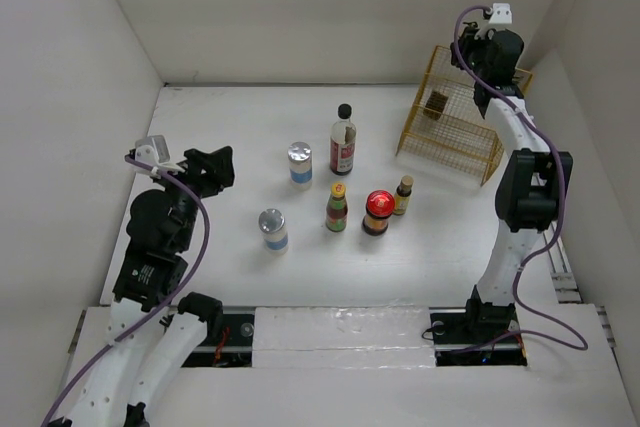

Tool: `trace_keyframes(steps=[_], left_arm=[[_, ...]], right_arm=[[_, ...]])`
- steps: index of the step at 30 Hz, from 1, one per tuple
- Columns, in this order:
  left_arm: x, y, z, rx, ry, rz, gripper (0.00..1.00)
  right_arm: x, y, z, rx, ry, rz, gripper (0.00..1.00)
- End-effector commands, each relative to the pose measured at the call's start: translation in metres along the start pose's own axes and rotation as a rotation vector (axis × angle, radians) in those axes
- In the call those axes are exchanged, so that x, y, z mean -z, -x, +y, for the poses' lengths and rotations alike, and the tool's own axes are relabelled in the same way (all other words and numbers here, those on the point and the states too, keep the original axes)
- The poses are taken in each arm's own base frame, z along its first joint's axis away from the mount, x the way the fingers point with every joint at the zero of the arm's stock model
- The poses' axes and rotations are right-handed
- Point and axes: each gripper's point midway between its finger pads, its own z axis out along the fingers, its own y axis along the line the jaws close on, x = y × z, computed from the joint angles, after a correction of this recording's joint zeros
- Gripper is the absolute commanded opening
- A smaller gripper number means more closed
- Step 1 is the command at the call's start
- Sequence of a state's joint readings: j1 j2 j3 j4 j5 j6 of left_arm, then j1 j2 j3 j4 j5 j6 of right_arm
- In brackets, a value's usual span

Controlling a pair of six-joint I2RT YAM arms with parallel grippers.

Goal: Organize the condiment bottles

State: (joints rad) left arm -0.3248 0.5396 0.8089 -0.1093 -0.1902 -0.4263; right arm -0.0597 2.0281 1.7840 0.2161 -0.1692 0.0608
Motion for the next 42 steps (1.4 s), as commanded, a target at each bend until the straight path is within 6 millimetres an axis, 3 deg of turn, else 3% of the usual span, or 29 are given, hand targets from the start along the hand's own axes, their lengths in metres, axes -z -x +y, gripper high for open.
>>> trace_keyframes(steps=[1,4,5,10,12,13,17,22,23,26,28,29,30,33,35,36,37,38,39,40,42], left_arm=[[0.001,0.009,-0.006,0.014,-0.028,-0.039,0.63],[0.003,0.011,-0.006,0.016,-0.032,-0.047,0.63],[0.003,0.011,-0.006,0.016,-0.032,-0.047,0.63],[0.003,0.007,-0.006,0.014,-0.036,-0.034,0.63],[0.003,0.007,-0.006,0.014,-0.036,-0.034,0.63],[0.003,0.007,-0.006,0.014,-0.036,-0.034,0.63],[0.001,0.004,-0.005,0.012,-0.032,-0.026,0.63],[0.0,0.005,-0.004,0.021,-0.023,-0.031,0.63],[0.0,0.005,-0.004,0.021,-0.023,-0.031,0.63],[-0.001,0.007,-0.005,0.031,-0.022,-0.03,0.63],[-0.001,0.005,-0.003,0.03,-0.01,-0.026,0.63],[-0.001,0.005,-0.003,0.03,-0.01,-0.027,0.63],[-0.003,0.004,-0.001,0.038,0.004,-0.024,0.64],[-0.006,0.002,0.006,0.054,0.048,-0.024,0.67],[-0.005,0.005,0.006,0.068,0.056,-0.028,0.67],[-0.005,0.005,0.007,0.068,0.056,-0.028,0.67],[-0.005,0.005,0.007,0.068,0.056,-0.028,0.67],[-0.005,0.005,0.007,0.068,0.056,-0.028,0.67],[-0.005,0.004,0.005,0.068,0.047,-0.023,0.67],[-0.005,0.003,0.003,0.068,0.039,-0.018,0.67],[-0.005,0.003,0.003,0.068,0.039,-0.018,0.67]], right_arm=[[0.002,0.044,0.002,0.001,0.026,-0.136,0.33],[0.002,0.038,0.002,-0.001,0.025,-0.125,0.41],[0.002,0.034,0.001,-0.003,0.024,-0.116,0.49],[0.002,0.033,0.001,-0.006,0.023,-0.101,0.72],[0.005,0.042,-0.003,-0.004,0.015,-0.113,0.8],[0.012,0.061,0.0,0.001,0.017,-0.136,0.82],[0.03,0.1,0.0,0.008,-0.013,-0.193,0.9],[0.061,0.141,0.002,0.014,-0.046,-0.262,0.93],[0.071,0.147,0.013,0.014,-0.031,-0.272,0.93],[0.086,0.153,0.033,0.014,0.001,-0.287,0.93],[0.1,0.151,0.045,0.016,0.028,-0.304,0.87],[0.105,0.149,0.061,0.022,0.089,-0.301,0.84],[0.111,0.138,0.067,0.024,0.122,-0.278,0.6],[0.126,0.118,0.128,0.023,0.345,-0.233,0.17],[0.138,0.094,0.156,0.036,0.429,-0.183,0.09],[0.146,0.082,0.182,0.037,0.481,-0.156,0.09],[0.151,0.059,0.191,0.037,0.502,-0.115,0.11],[0.156,0.051,0.202,0.044,0.525,-0.1,0.18],[0.164,0.042,0.22,0.041,0.565,-0.085,0.28],[0.168,0.034,0.231,0.039,0.601,-0.068,0.48],[0.169,0.008,0.247,0.063,0.653,-0.006,0.64]])
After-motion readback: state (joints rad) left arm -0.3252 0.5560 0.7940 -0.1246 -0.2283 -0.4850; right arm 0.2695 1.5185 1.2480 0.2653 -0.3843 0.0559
